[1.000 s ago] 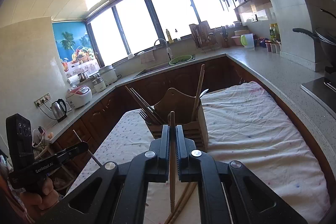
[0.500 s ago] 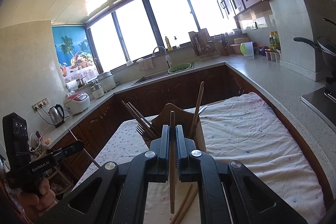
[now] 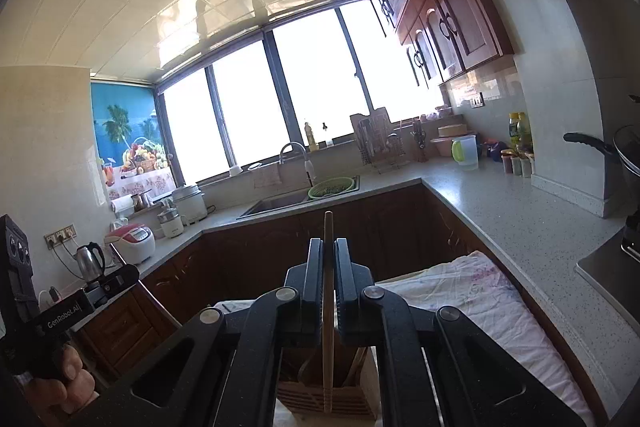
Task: Organize utensils
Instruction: 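Lift both chopsticks upright and carry them over the wooden holder, then lower the chopsticks into the holder and open both tools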
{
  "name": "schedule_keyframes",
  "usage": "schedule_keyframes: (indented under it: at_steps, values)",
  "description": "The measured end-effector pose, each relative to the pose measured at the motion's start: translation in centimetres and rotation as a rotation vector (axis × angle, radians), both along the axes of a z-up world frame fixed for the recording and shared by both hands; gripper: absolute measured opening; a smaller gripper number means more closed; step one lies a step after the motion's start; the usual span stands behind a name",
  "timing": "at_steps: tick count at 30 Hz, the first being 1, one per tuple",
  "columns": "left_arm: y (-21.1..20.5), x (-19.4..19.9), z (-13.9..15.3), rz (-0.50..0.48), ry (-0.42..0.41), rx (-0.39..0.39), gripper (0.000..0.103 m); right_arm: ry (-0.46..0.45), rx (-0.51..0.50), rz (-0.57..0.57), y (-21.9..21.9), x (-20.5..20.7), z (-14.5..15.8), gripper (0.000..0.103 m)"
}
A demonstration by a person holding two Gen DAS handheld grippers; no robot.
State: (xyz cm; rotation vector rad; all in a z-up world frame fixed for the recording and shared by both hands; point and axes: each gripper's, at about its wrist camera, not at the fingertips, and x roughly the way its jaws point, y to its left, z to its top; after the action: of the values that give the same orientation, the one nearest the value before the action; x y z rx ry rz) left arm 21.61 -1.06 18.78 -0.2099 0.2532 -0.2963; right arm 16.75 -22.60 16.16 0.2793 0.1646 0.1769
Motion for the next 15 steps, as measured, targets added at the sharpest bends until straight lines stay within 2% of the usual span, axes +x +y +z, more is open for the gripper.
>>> schedule_keyframes:
  at_steps: [6,15]
  values:
    - [-1.2,2.9,-2.3,0.013,0.008,-0.004,0.004,-0.028,0.002,-0.037,0.1,2.9,0.0,0.005]
    - [-2.1,3.8,-7.1,0.001,0.075,0.033,0.004,0.01,-0.015,-0.037,1.2,4.2,-4.5,0.005]
